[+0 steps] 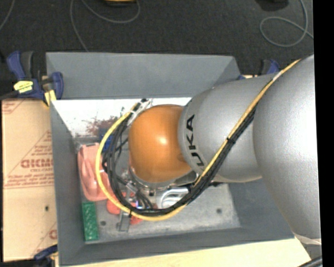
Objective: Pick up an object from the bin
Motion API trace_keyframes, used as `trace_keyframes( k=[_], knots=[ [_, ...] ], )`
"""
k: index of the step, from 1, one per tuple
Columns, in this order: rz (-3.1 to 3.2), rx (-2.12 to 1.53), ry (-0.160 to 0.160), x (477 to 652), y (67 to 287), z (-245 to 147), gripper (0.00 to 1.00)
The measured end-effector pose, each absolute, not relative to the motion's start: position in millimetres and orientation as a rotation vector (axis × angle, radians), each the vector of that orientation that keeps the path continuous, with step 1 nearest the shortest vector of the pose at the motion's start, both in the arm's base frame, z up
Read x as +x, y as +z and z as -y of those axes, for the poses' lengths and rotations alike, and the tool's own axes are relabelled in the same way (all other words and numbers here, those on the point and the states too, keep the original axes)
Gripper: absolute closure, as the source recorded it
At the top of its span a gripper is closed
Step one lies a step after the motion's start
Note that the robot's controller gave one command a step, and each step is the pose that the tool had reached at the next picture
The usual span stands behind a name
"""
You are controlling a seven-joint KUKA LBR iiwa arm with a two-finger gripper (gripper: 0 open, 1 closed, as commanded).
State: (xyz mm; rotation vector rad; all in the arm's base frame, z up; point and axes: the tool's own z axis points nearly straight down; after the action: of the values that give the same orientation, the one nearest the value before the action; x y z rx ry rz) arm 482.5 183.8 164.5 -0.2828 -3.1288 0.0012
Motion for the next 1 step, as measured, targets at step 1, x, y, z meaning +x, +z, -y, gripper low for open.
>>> trace_keyframes(
  k=[1],
  knots=[
    [3.141,0.084,-0.001,482.9,149.0,-176.9,0.0]
  ],
)
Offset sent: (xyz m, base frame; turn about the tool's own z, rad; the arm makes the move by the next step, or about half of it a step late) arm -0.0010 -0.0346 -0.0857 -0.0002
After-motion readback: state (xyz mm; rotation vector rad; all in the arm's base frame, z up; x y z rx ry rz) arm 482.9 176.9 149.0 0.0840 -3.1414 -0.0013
